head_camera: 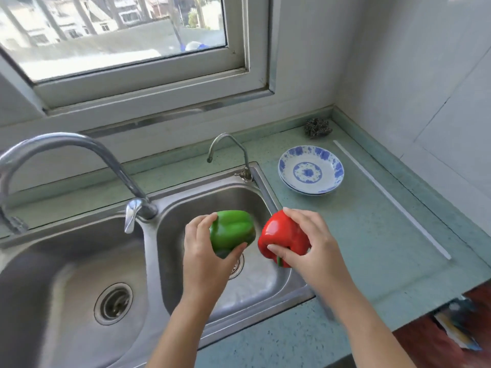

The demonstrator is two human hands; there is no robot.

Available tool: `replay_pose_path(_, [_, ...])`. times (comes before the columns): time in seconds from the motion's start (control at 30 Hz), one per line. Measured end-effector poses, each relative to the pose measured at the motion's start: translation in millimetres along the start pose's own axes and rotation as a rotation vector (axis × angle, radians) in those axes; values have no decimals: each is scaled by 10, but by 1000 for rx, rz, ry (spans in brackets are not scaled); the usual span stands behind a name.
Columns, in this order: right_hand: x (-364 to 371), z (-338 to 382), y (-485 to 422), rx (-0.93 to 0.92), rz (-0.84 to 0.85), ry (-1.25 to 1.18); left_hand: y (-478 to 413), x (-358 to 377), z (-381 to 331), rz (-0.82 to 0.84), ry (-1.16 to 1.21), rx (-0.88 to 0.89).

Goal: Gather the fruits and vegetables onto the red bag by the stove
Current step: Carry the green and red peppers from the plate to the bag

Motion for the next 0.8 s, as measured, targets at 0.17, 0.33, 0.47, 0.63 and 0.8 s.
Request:
replay_pose_path(0.17, [427, 507, 274, -64, 108, -24, 470, -637, 352, -103, 5, -54])
replay_pose_path(0.33, [847, 1076, 631, -147, 203, -56, 1028, -1260, 656, -188, 14, -57])
replay_pose_path(0.47, [1241, 1522, 980, -197, 298, -75, 1517, -1807, 970, -287, 12, -124])
replay_pose_path(0.63, [1714, 2125, 1373, -277, 398, -148, 2117, -2533, 1286, -394, -32, -193])
replay_pose_path(0.8, [2241, 2687, 1793, -323, 498, -226, 2772, -3220, 1716, -516, -75, -322])
Point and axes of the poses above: each hand's wrist, its own y-axis away from the middle knuckle, its own x-axis out of the palm, z = x × y, the point moved 8 cm from there along -y, towards the middle knuckle, and after that the axes turned 10 degrees about -x, right-handed, at the moved point
